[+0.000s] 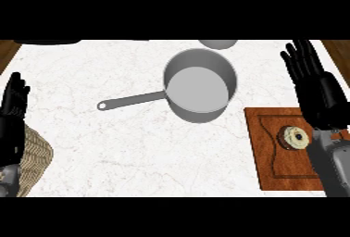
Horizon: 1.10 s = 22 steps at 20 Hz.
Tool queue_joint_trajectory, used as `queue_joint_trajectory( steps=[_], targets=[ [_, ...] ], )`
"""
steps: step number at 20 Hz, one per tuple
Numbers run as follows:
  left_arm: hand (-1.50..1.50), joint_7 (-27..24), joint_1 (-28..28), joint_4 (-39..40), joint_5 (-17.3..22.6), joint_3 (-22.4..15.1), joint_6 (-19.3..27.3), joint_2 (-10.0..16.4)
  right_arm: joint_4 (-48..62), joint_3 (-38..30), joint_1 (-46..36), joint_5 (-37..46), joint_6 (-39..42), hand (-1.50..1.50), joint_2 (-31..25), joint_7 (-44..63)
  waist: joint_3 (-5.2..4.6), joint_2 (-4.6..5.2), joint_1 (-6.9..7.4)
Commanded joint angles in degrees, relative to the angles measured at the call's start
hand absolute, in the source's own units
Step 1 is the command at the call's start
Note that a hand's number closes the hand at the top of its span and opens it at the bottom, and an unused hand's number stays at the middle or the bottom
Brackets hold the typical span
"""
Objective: Pick the cupcake from the cutting board and place it in the pot
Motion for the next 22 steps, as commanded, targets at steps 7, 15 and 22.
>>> queue_joint_trajectory(
  steps=[7,15,22],
  targets=[
    [0.0,6.31,-1.23,-7.54,6.03,-1.17,-3.68,-3.53,3.9,0.49,-8.25,7.83,24.68,1.5,-20.03,-13.76,-0.89,0.83,1.19],
    [0.0,11.24,-3.97,-6.55,11.69,0.52,-6.44,-4.35,27.91,-6.3,-3.96,2.98,39.35,-1.5,-18.98,-43.19,0.48,1.97,1.66],
    [0.0,12.16,-4.63,-5.91,9.71,-1.67,-5.04,-6.33,31.72,-1.61,-6.68,10.05,48.81,-1.5,-29.68,-48.5,0.3,1.42,1.33]
  ],
)
